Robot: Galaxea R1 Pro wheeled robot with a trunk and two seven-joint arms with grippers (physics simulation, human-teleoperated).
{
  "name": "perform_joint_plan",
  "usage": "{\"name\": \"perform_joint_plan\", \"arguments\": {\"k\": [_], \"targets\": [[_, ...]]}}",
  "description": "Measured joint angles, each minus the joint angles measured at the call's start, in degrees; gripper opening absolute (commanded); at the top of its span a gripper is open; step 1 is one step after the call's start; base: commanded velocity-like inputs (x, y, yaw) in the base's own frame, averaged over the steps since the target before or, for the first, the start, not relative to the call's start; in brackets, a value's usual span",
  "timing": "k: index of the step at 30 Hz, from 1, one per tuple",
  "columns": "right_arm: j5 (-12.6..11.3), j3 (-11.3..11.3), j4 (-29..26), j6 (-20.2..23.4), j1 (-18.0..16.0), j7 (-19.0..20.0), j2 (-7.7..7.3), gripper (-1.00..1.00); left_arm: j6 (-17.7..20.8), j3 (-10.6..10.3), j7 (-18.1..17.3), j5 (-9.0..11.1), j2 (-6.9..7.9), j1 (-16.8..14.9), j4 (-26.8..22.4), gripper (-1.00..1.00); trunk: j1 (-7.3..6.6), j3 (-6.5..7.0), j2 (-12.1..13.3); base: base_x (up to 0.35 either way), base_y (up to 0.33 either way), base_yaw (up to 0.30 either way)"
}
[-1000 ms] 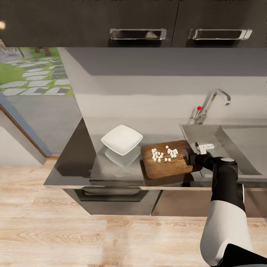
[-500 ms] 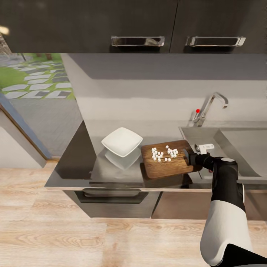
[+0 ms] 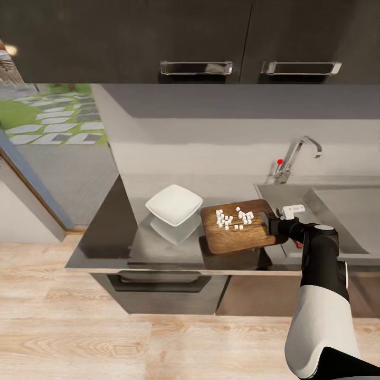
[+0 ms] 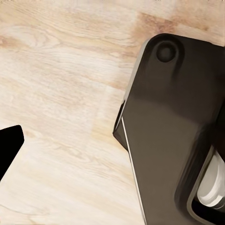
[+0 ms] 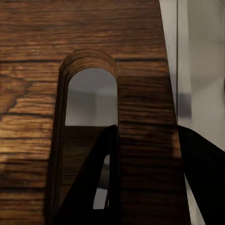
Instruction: In the kitchen, take the Vidalia onion out of the sink, dice it on the chopping board with the paring knife, put the diced onion into the bowl on the countertop, then place both the paring knife and the chopping board into the sink.
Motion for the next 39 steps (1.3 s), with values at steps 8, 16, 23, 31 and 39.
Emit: {"name": "perform_joint_plan", "arguments": {"k": [8,16,23,31,39], "targets": [[-0.01,0.00,0.01,0.00,0.01,0.04,-0.01,-1.00,-0.01,0.00,0.00,0.04,0.00,0.00,0.00,1.00,-0.01,0.72,0.00,0.062,0.167,0.000],[-0.01,0.00,0.00,0.01,0.00,0.09,-0.01,-1.00,0.00,0.00,0.00,0.02,0.00,0.00,0.02,1.00,0.00,1.45,0.00,0.050,0.052,0.000],[0.00,0.00,0.00,0.00,0.01,0.09,-0.02,-1.00,-0.01,0.00,0.00,0.03,0.00,0.00,-0.01,1.00,-0.01,2.08,0.00,0.089,0.089,0.000],[0.03,0.00,0.01,-0.02,0.01,0.08,-0.01,-1.00,-0.01,0.00,0.00,0.04,0.00,0.01,-0.01,1.00,-0.02,2.80,0.00,0.182,0.219,0.000],[0.08,0.00,0.01,-0.03,0.01,0.08,-0.01,-1.00,-0.01,0.00,0.00,0.01,0.00,0.01,-0.03,1.00,-0.02,3.52,0.00,0.214,0.228,0.000]]}}
